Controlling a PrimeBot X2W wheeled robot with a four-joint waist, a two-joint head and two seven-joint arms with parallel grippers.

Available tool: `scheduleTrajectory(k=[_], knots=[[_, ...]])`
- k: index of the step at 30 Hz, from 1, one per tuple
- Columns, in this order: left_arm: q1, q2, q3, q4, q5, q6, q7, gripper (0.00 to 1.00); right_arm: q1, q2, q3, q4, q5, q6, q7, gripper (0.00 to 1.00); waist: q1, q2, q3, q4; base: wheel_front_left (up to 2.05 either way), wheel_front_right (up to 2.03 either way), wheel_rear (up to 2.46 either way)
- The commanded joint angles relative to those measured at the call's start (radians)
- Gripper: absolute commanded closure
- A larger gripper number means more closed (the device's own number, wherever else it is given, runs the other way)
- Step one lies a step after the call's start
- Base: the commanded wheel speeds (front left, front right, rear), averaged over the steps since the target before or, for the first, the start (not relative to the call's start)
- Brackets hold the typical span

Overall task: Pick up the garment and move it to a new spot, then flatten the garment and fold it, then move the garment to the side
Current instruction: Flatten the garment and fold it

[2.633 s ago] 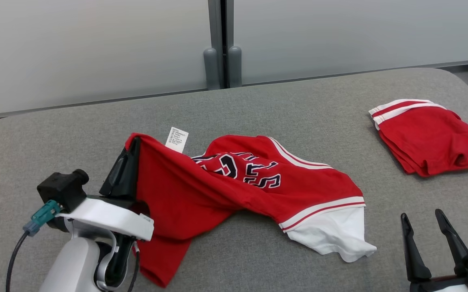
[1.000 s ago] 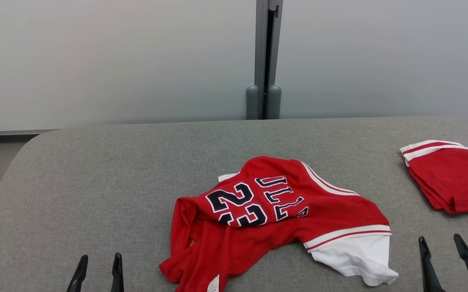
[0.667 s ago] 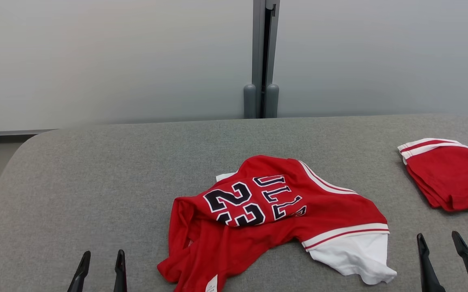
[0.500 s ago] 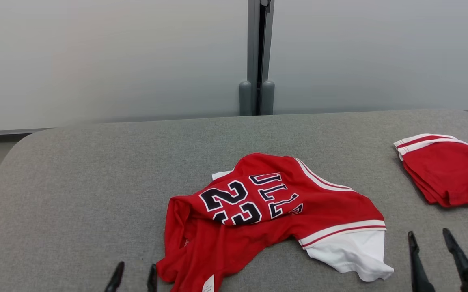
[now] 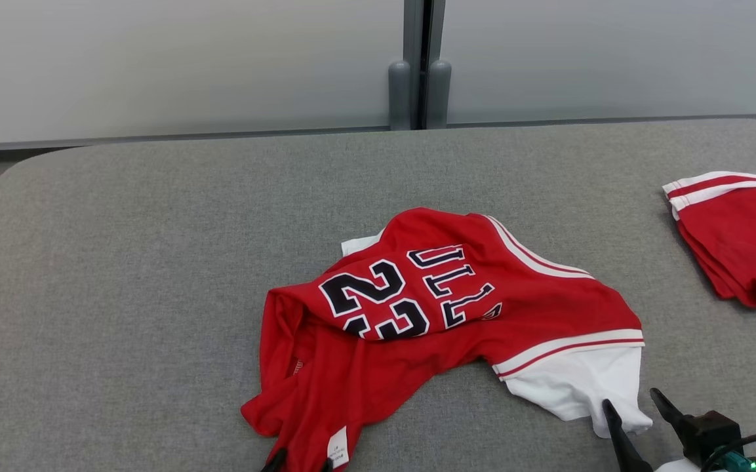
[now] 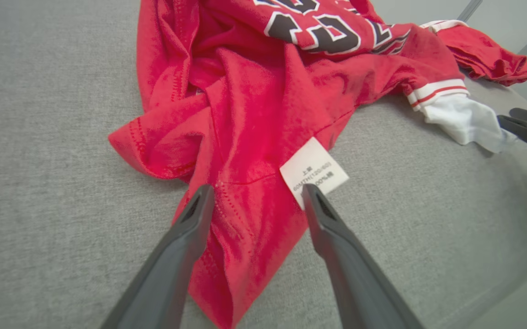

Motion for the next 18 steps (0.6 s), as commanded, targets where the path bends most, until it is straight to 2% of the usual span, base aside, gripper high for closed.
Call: scheduleTrajectory(k=[1,18], knots=[[-0.021,0.003,-0.004,0.005,-0.007,-0.004,-0.003,0.00,-0.015,-0.001,0.001,0.011,0.008,0.000,0.003,0.00,0.0000,0.0000,0.031,0.006,0.00,0.00,0.00],[-0.052,0.014,-0.015,0.050,-0.041,0.023,-0.008,0.00,-0.090,0.027,0.012,0.118,0.020,0.000,-0.006,0.00,0.0000,0.0000,0.074,0.021,0.00,0.00,0.00]])
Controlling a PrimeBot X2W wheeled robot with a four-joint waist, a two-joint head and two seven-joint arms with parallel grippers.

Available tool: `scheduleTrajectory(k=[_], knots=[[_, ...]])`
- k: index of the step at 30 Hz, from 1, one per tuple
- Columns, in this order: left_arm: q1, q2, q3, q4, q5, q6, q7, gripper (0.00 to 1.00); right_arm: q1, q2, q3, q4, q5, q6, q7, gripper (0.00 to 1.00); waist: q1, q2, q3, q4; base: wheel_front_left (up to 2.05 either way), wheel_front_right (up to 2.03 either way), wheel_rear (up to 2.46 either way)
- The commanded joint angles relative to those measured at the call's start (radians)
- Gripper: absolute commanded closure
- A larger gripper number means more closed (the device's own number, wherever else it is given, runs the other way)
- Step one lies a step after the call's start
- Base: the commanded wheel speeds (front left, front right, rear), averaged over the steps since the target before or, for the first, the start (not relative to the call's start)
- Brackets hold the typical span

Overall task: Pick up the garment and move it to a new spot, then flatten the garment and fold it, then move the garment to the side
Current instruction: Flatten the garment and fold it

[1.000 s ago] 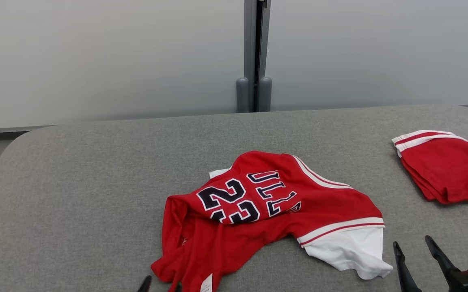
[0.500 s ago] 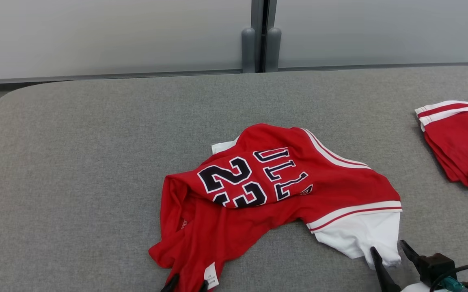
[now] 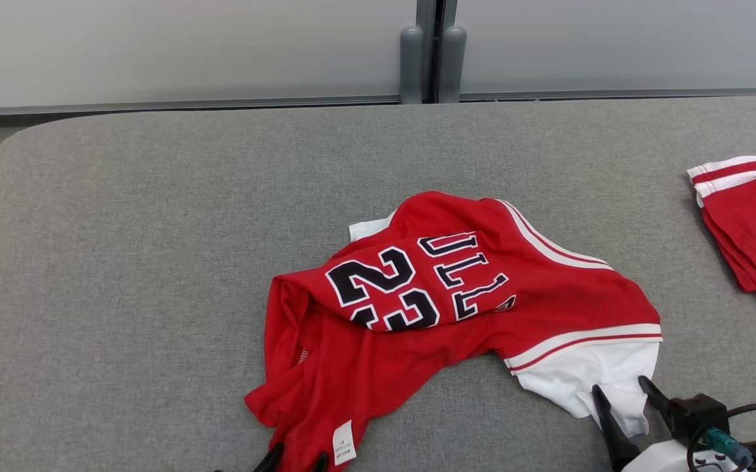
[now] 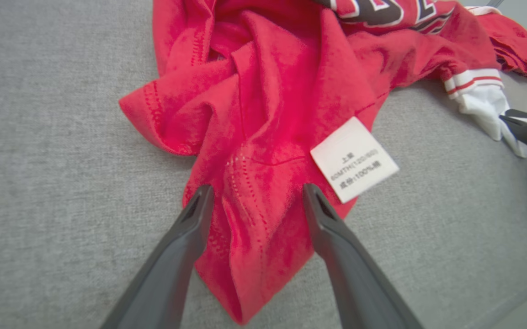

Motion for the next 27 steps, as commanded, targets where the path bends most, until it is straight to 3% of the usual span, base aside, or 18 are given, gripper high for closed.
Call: scheduleTrajectory(k=[1,3,5,7,8,9,10,11,12,13,20,23,27], knots=[[-0.003,0.007,0.001,0.001,-0.006,0.005,-0.001,0.04,-0.004,-0.001,-0.004,0.011,0.002,0.000,0.009,0.00,0.0000,0.0000,0.001,0.002,0.00,0.00,0.00],[0.001,0.008,-0.001,0.000,-0.007,0.007,0.001,0.15,-0.007,0.000,-0.013,0.015,-0.003,0.000,0.017,0.00,0.0000,0.0000,0.002,0.005,0.00,0.00,0.00],[0.004,0.008,-0.005,-0.001,-0.013,0.007,0.002,0.41,-0.006,0.001,-0.019,0.019,-0.005,0.000,0.024,0.00,0.0000,0.0000,0.007,0.009,0.00,0.00,0.00],[0.001,0.008,-0.008,0.001,-0.015,0.006,0.005,0.58,-0.008,0.001,-0.021,0.022,-0.004,0.000,0.033,0.02,0.0000,0.0000,0.012,0.011,0.00,0.00,0.00],[-0.002,0.009,-0.011,0.004,-0.016,0.005,0.007,0.65,-0.010,0.001,-0.023,0.025,-0.004,0.000,0.038,0.33,0.0000,0.0000,0.015,0.011,0.00,0.00,0.00],[-0.006,0.010,-0.012,0.004,-0.017,0.004,0.006,0.70,-0.011,0.002,-0.024,0.027,-0.003,0.000,0.042,0.50,0.0000,0.0000,0.016,0.012,0.00,0.00,0.00],[-0.009,0.010,-0.013,0.005,-0.018,0.004,0.005,0.76,-0.011,0.002,-0.025,0.028,0.000,0.000,0.047,0.55,0.0000,0.0000,0.018,0.012,0.00,0.00,0.00],[-0.011,0.012,-0.018,0.008,-0.018,0.002,0.010,0.85,-0.011,0.001,-0.026,0.032,0.004,-0.001,0.051,0.66,0.0000,0.0000,0.019,0.012,0.00,0.00,0.00],[-0.014,0.013,-0.021,0.008,-0.018,0.000,0.009,1.00,-0.010,0.001,-0.025,0.034,0.007,-0.001,0.057,0.92,0.0000,0.0000,0.020,0.012,0.00,0.00,0.00],[-0.016,0.013,-0.021,0.006,-0.019,0.000,0.006,1.00,-0.010,0.001,-0.023,0.035,0.009,-0.001,0.056,1.00,0.0000,0.0000,0.020,0.012,0.00,0.00,0.00],[-0.002,0.027,-0.012,-0.080,-0.024,0.010,-0.001,1.00,0.002,-0.006,-0.074,-0.022,0.072,-0.002,0.019,1.00,0.0000,0.0000,-0.003,0.016,0.00,0.00,0.00],[0.022,0.036,0.005,-0.195,-0.050,0.012,0.021,1.00,0.017,-0.010,-0.108,-0.116,0.121,0.000,0.022,1.00,0.0000,0.0000,-0.024,0.017,0.00,0.00,0.00],[0.045,0.053,0.040,-0.390,-0.100,0.020,0.075,1.00,0.050,-0.025,-0.149,-0.328,0.212,0.000,0.067,1.00,0.0000,0.0000,-0.052,0.008,0.00,0.00,0.00]])
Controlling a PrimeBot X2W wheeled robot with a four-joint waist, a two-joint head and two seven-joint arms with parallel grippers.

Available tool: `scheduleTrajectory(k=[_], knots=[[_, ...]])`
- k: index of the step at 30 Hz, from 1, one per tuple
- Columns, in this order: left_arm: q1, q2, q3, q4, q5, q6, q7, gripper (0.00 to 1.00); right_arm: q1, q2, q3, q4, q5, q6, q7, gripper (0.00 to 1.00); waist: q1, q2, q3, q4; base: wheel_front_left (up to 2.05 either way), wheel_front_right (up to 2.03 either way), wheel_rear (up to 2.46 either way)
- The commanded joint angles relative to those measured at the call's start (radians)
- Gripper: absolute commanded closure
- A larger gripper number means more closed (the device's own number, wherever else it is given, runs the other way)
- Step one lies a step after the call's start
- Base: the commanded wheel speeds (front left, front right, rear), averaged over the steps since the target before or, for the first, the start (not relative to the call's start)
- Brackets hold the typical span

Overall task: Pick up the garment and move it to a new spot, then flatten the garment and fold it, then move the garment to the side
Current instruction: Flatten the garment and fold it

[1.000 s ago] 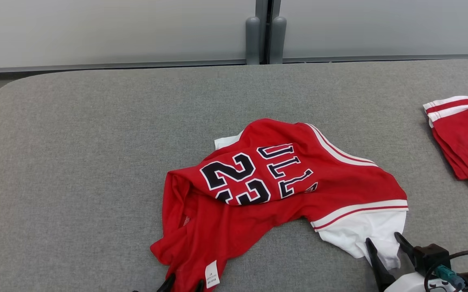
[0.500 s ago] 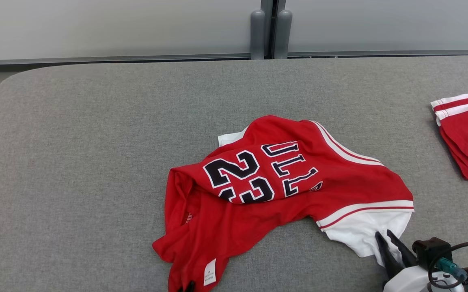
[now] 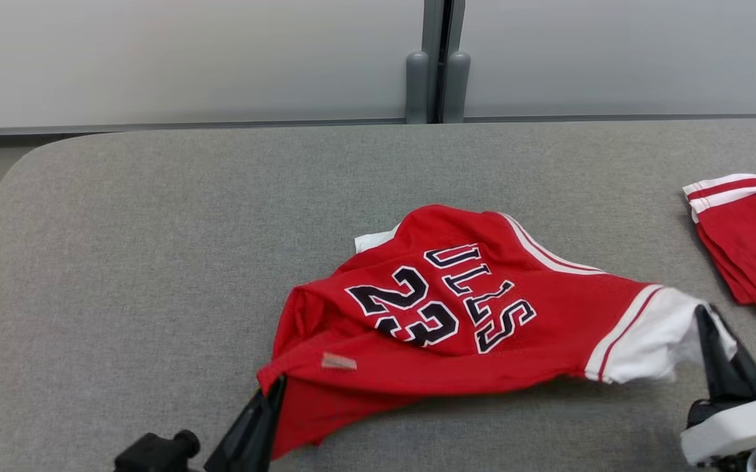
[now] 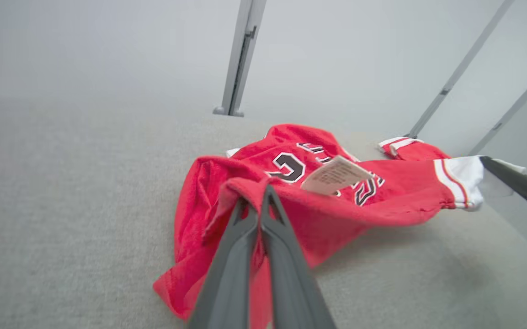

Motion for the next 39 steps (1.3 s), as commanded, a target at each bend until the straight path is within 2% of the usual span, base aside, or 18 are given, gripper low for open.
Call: scheduleTrajectory(k=[1,4,9,13,16,17,21,24,26,30,34,35,39], knots=[[0.005,0.007,0.017,-0.063,-0.019,0.007,0.015,1.00,0.015,-0.016,-0.011,-0.079,0.029,0.000,0.028,1.00,0.0000,0.0000,-0.014,-0.011,0.00,0.00,0.00],[0.000,0.026,0.048,-0.207,-0.051,0.012,0.053,1.00,0.034,-0.031,-0.017,-0.283,0.089,0.000,0.116,1.00,0.0000,0.0000,-0.031,-0.027,0.00,0.00,0.00],[-0.058,0.073,0.087,-0.392,-0.072,0.014,0.141,1.00,-0.002,-0.095,-0.046,-0.560,0.152,0.000,0.275,1.00,0.0000,0.0000,-0.040,-0.054,0.00,0.00,0.00],[-0.172,0.130,0.134,-0.464,-0.090,0.006,0.223,1.00,-0.121,-0.155,-0.062,-0.681,0.208,0.000,0.400,1.00,0.0000,0.0000,-0.015,-0.069,0.00,0.00,0.00],[-0.324,0.166,0.176,-0.448,-0.126,-0.002,0.283,1.00,-0.265,-0.212,-0.052,-0.696,0.229,0.000,0.492,1.00,0.0000,0.0000,0.038,-0.069,0.00,0.00,0.00],[-0.387,0.197,0.191,-0.425,-0.123,-0.008,0.307,1.00,-0.323,-0.228,-0.045,-0.681,0.236,0.000,0.519,1.00,0.0000,0.0000,0.065,-0.068,0.00,0.00,0.00],[-0.721,0.220,0.184,-0.248,-0.213,-0.027,0.375,1.00,-0.619,-0.268,-0.001,-0.542,0.234,0.000,0.611,1.00,0.0000,0.0000,0.200,-0.047,0.00,0.00,0.00],[-1.009,0.234,0.158,-0.039,-0.235,-0.040,0.387,1.00,-0.892,-0.248,0.024,-0.365,0.196,0.000,0.645,1.00,0.0000,0.0000,0.319,-0.033,0.00,0.00,0.00],[-1.195,0.206,0.141,0.114,-0.247,-0.043,0.348,1.00,-1.065,-0.236,0.032,-0.229,0.137,0.000,0.638,1.00,0.0000,0.0000,0.392,-0.023,0.00,0.00,0.00],[-1.466,0.174,0.101,0.427,-0.218,-0.050,0.191,1.00,-1.331,-0.178,0.027,0.053,0.012,0.000,0.533,1.00,0.0000,0.0000,0.455,-0.010,0.00,0.00,0.00],[-1.694,0.165,0.088,0.644,-0.180,-0.051,0.034,1.00,-1.563,-0.110,-0.030,0.237,-0.062,0.000,0.389,1.00,0.0000,0.0000,0.510,-0.022,0.00,0.00,0.00],[-1.694,0.165,0.088,0.644,-0.180,-0.051,0.034,1.00,-1.563,-0.110,-0.030,0.237,-0.062,0.000,0.389,1.00,0.0000,0.0000,0.510,-0.022,0.00,0.00,0.00],[-1.791,0.158,0.048,0.803,-0.156,-0.051,-0.110,1.00,-1.637,-0.042,-0.072,0.373,-0.089,-0.001,0.243,1.00,0.0000,0.0000,0.568,-0.037,0.00,0.00,0.00]])
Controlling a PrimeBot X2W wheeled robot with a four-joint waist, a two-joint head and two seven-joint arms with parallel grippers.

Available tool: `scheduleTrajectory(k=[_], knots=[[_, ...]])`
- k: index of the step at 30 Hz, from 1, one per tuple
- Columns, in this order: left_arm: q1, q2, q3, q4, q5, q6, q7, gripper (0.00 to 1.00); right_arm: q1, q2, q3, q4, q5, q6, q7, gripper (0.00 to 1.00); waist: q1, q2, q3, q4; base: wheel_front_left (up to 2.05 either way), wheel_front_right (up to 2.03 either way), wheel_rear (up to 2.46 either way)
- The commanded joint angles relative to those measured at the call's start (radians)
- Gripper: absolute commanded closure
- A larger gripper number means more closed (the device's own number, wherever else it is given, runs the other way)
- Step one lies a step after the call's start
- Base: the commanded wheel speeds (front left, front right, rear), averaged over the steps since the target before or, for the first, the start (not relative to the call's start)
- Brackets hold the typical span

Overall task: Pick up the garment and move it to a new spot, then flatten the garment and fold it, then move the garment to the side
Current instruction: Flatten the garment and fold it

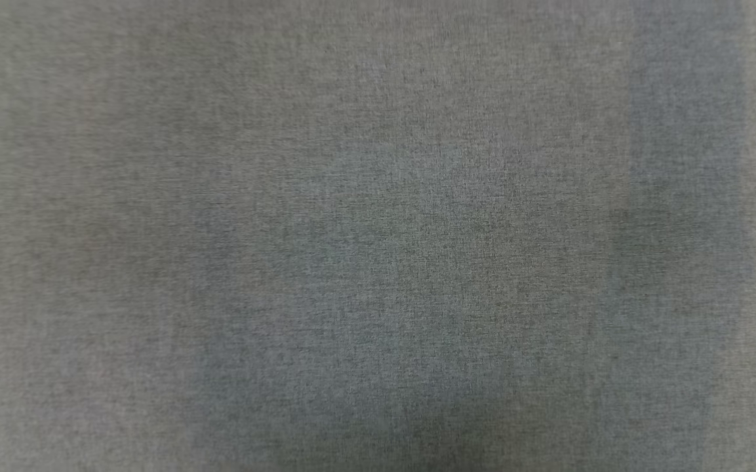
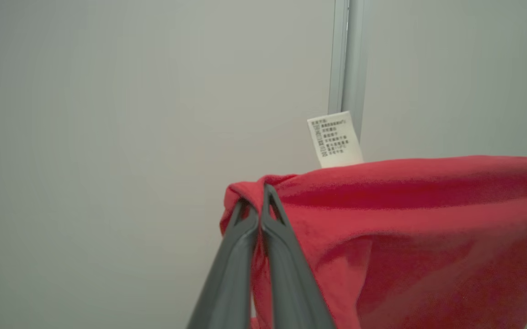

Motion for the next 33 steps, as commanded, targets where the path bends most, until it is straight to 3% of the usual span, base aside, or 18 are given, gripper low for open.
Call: scheduleTrajectory(k=[1,5,11,14,17,21,25,29,31,33], knots=[[0.032,-0.002,-0.018,0.039,0.003,0.000,-0.021,1.00,0.052,0.008,0.007,0.029,0.004,-0.001,-0.022,1.00,-0.0001,0.0000,0.033,-0.012,0.00,0.00,0.00],[0.091,0.005,-0.131,0.124,-0.026,0.000,-0.091,1.00,0.172,0.017,0.066,0.081,0.069,-0.001,-0.119,1.00,-0.0001,0.0000,0.022,-0.022,0.00,0.00,0.00],[0.369,0.050,-0.287,0.099,-0.117,0.000,-0.136,1.00,0.572,-0.020,0.187,-0.004,0.226,0.000,-0.243,1.00,-0.0001,0.0000,-0.048,-0.031,0.00,0.00,0.00],[0.540,0.094,-0.309,0.030,-0.131,-0.001,-0.142,1.00,0.801,-0.061,0.226,-0.105,0.282,0.000,-0.285,1.00,-0.0001,0.0000,-0.099,-0.032,0.00,0.00,0.00],[0.784,0.121,-0.270,-0.073,-0.102,0.013,-0.142,1.00,1.059,-0.089,0.241,-0.194,0.322,-0.001,-0.321,1.00,-0.0001,0.0000,-0.214,-0.036,0.00,0.00,0.00],[1.133,0.124,-0.228,-0.235,-0.093,0.081,-0.143,1.00,1.378,-0.099,0.215,-0.315,0.340,-0.001,-0.306,1.00,-0.0001,0.0000,-0.368,-0.039,0.00,0.00,0.00],[1.482,0.110,-0.217,-0.399,-0.084,0.185,-0.143,1.00,1.653,-0.048,0.162,-0.427,0.382,-0.001,-0.252,1.00,-0.0001,0.0000,-0.485,-0.053,0.00,0.00,0.00],[1.755,0.087,-0.233,-0.577,-0.096,0.280,-0.141,1.00,1.888,0.004,0.097,-0.528,0.391,-0.001,-0.203,1.00,-0.0001,0.0000,-0.544,-0.049,0.00,0.00,0.00],[1.869,0.082,-0.258,-0.705,-0.120,0.312,-0.112,1.00,1.993,0.032,0.071,-0.617,0.414,-0.001,-0.168,1.00,-0.0001,0.0000,-0.543,-0.037,0.00,0.00,0.00],[1.884,0.078,-0.252,-0.773,-0.140,0.325,-0.095,1.00,2.001,0.042,0.065,-0.656,0.422,0.000,-0.142,1.00,-0.0001,0.0000,-0.520,-0.037,0.00,0.00,0.00]])
